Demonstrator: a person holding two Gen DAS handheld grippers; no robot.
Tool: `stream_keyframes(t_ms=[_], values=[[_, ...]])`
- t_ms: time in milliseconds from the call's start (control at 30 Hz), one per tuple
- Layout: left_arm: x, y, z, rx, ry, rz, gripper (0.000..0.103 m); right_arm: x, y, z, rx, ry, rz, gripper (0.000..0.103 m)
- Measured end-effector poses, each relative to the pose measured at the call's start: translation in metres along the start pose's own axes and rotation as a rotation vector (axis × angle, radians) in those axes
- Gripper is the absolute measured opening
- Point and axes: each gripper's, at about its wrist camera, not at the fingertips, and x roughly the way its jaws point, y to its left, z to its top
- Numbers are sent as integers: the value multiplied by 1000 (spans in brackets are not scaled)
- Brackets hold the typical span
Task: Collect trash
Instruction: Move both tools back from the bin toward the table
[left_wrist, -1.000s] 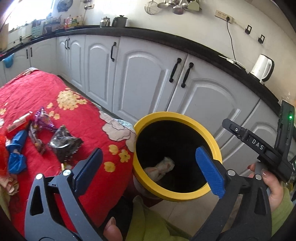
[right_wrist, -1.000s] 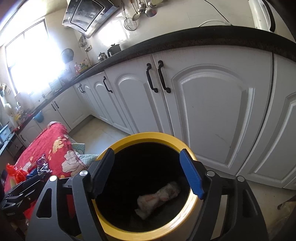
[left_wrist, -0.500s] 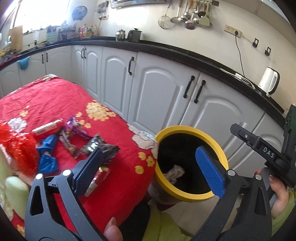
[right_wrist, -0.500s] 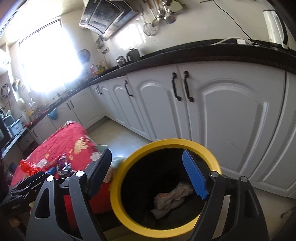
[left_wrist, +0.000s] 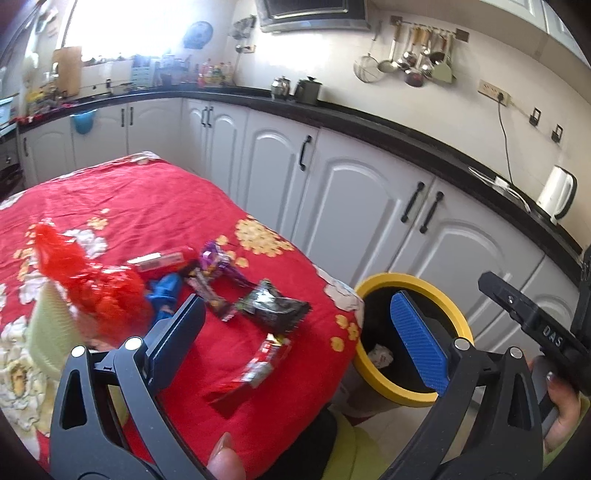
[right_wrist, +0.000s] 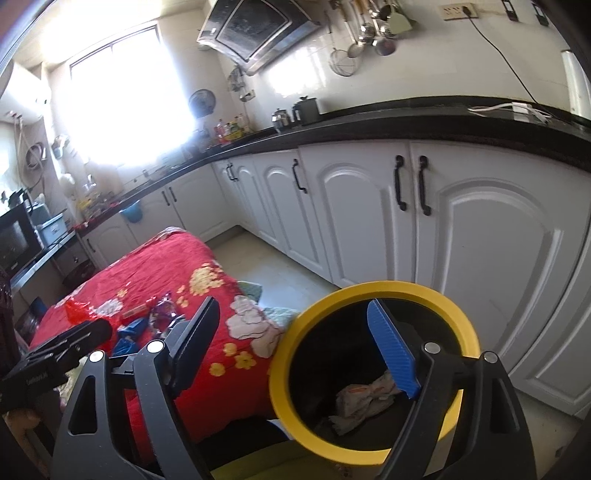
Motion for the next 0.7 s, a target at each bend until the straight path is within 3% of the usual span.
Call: stream_keyframes(t_ms=[700], values=[[-47,73,15,-130,-113,137,92,13,100,-10,-188,47,171,83]])
